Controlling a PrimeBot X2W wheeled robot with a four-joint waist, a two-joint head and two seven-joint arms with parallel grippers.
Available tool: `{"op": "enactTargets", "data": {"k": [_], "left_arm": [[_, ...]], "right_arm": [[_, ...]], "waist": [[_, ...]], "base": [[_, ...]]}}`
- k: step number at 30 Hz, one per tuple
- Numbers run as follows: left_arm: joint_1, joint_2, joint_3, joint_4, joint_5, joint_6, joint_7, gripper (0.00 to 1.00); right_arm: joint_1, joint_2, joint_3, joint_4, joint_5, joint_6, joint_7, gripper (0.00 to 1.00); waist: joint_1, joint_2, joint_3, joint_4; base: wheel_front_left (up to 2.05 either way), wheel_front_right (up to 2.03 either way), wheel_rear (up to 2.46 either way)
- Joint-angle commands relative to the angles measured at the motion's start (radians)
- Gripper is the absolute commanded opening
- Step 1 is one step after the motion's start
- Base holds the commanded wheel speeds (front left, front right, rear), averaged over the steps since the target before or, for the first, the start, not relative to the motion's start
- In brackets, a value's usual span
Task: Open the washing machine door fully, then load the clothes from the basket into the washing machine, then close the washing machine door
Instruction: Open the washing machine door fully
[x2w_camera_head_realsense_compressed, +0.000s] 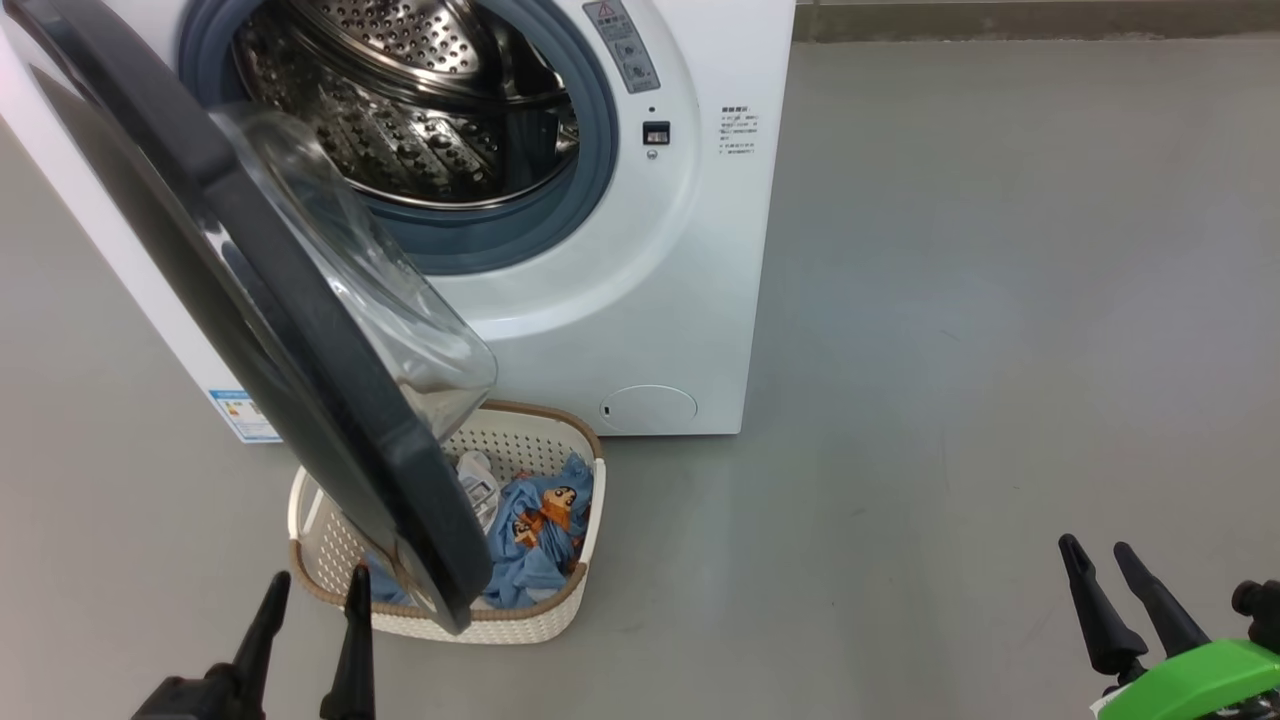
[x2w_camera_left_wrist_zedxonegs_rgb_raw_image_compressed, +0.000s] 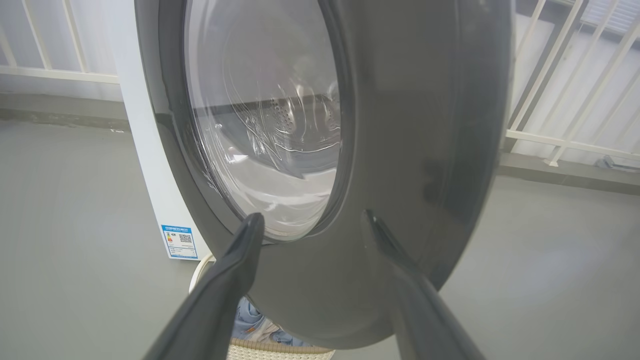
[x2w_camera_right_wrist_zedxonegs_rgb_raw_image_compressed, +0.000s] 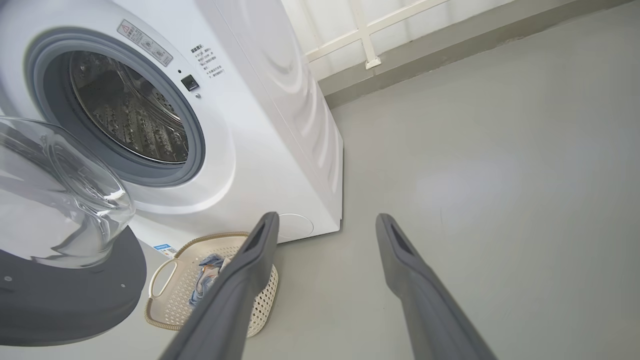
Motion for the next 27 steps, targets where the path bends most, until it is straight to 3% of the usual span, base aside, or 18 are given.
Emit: {"op": "enactTargets", "data": {"k": [1,11,27], "left_arm": [[-0.009,0.014,0.037,-0.028,0.016,-0.003,-0.006,1.0],[-0.01,0.013,0.041,-0.033,0.022,-0.003,-0.006,1.0],[-0.02,0.004,0.048,-0.026,0.024,-0.003,-0.006,1.0]], "right_arm": [[0.019,-0.006,-0.018,-0.036,-0.052,0.003,-0.012,1.0],[0.076,0.067,-0.168,-0.096,-0.234,0.003,-0.012,1.0],[0.097,0.09,-0.13,-0.091,-0.393,0.003,-0.012,1.0]], "waist": [[0.0,0.0,0.0,0.001],[0.0,0.0,-0.002,0.003],[0.0,0.0,0.016,0.007]], "base": [[0.0,0.0,0.0],[0.0,0.0,0.0],[0.0,0.0,0.0]]}}
